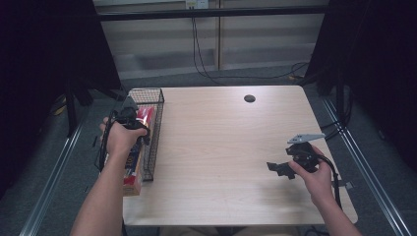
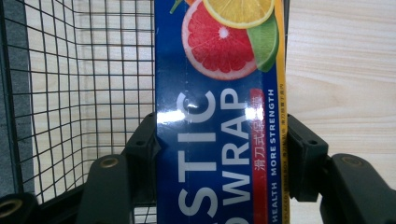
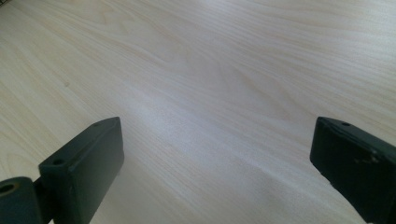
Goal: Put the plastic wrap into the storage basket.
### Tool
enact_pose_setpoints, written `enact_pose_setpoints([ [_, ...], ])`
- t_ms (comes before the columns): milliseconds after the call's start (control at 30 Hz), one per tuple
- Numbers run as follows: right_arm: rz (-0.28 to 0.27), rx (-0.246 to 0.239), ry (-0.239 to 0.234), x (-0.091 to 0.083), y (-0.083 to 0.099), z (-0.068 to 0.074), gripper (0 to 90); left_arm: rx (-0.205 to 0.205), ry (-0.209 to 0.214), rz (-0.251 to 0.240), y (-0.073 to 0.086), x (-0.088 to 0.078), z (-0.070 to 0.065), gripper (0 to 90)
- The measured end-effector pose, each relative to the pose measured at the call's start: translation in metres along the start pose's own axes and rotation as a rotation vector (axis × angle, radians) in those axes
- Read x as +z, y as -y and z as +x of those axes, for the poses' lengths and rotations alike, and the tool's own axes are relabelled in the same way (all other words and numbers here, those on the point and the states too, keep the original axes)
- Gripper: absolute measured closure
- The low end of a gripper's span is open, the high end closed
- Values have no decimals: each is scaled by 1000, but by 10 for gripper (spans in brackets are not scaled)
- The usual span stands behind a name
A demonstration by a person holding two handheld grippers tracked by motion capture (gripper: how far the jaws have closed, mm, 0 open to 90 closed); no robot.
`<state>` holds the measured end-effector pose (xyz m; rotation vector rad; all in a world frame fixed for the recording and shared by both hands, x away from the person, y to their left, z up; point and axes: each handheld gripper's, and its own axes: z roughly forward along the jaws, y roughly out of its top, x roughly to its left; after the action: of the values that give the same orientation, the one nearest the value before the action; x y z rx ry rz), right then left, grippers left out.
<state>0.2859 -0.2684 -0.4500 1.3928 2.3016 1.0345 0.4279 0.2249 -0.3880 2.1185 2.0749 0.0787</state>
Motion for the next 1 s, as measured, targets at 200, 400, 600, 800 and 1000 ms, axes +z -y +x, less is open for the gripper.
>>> enact_pose_setpoints([
  [200,-2,1,-2,0,0,0,28,11,-11,12,-2,1,1,412],
  [400,2,-2,-2,0,0,0,28,-11,-9,9,-2,4,1,409],
  [600,2,-2,-2,1,0,0,28,-12,-3,16,-2,6,2,407],
  [800,2,-3,0,1,0,0,28,-18,-6,21,-2,10,0,406],
  [1000,2,-6,0,1,1,0,28,-33,-5,11,-2,10,2,404],
])
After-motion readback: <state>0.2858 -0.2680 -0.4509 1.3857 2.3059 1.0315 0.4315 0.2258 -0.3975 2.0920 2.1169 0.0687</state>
